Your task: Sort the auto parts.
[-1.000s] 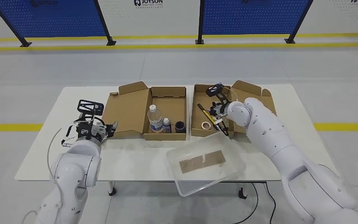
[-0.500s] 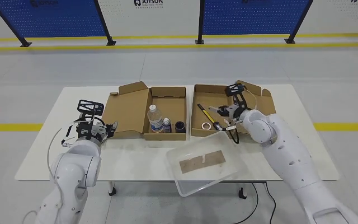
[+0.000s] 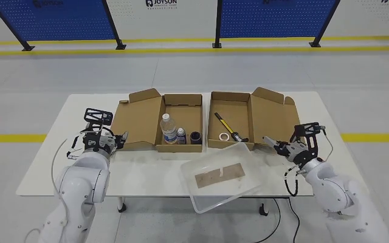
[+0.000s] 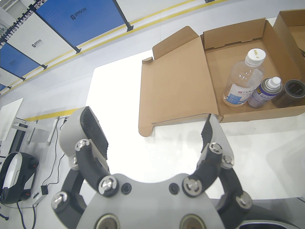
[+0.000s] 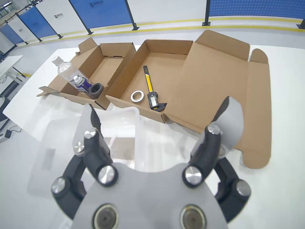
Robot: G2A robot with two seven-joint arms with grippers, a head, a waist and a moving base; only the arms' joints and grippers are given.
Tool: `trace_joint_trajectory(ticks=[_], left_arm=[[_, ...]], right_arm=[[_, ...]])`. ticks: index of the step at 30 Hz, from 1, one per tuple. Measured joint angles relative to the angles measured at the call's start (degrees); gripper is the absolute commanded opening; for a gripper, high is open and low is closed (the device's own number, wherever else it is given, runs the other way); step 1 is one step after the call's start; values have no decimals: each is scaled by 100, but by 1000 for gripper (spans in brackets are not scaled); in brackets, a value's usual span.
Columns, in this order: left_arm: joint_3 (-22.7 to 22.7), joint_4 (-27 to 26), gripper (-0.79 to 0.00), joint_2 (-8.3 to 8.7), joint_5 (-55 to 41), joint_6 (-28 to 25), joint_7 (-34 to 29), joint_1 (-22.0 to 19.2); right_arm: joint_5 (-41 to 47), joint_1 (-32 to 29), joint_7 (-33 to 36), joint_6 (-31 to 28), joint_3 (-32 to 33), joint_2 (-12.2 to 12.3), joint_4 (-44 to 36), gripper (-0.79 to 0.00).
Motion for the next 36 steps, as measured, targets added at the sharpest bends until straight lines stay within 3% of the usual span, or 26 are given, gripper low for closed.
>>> trace_joint_trajectory(ticks=[3, 36], left_arm=[[0, 0, -1, 0, 0, 0, 0, 0], [0, 0, 0, 0, 0, 0, 0, 0]], right_arm=[[7, -238, 20, -154, 190, 16, -128, 0], [6, -219, 22, -142, 178, 15, -120, 0]])
